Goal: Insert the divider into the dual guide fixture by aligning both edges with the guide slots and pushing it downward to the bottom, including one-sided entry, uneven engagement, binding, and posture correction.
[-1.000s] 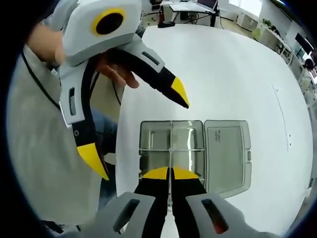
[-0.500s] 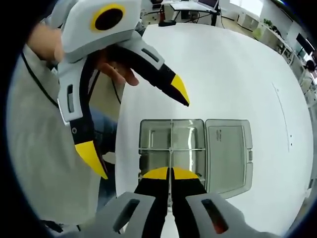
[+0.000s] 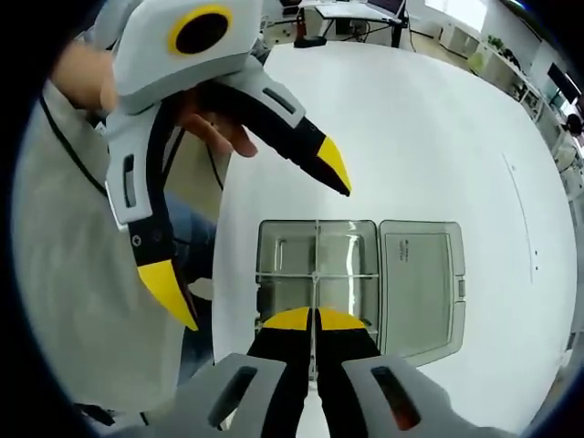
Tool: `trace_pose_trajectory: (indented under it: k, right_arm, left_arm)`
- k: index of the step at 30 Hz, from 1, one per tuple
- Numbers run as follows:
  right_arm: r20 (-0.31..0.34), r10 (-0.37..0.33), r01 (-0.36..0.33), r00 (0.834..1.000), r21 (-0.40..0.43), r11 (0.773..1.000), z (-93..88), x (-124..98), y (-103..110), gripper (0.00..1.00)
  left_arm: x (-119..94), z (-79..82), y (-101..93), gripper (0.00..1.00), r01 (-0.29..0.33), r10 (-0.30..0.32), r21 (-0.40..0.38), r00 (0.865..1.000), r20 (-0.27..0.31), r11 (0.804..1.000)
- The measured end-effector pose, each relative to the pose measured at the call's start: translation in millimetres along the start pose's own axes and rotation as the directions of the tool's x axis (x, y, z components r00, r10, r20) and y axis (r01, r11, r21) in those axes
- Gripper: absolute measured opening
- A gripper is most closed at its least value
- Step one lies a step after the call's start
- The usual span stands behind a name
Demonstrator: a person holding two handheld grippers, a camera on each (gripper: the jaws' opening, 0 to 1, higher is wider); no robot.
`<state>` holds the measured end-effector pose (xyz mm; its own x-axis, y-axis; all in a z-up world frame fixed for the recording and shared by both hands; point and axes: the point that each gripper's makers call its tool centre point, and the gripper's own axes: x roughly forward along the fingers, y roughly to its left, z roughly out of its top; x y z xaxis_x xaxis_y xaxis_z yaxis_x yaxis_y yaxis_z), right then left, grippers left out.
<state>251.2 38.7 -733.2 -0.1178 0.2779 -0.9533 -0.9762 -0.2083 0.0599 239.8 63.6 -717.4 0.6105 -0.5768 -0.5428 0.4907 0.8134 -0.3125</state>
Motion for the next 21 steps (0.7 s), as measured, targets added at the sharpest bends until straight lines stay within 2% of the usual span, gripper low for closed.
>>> trace_pose_trajectory:
  k: [21]
  right_arm:
    - [-0.016,0.003,-0.004,1.000,-0.023,1.000,0.3,2.6,2.7,0.00]
  left_arm:
    - [-1.8,-1.2,0.2,0.89,-0.003,0.003,0.003,1.000,-0.007,1.000]
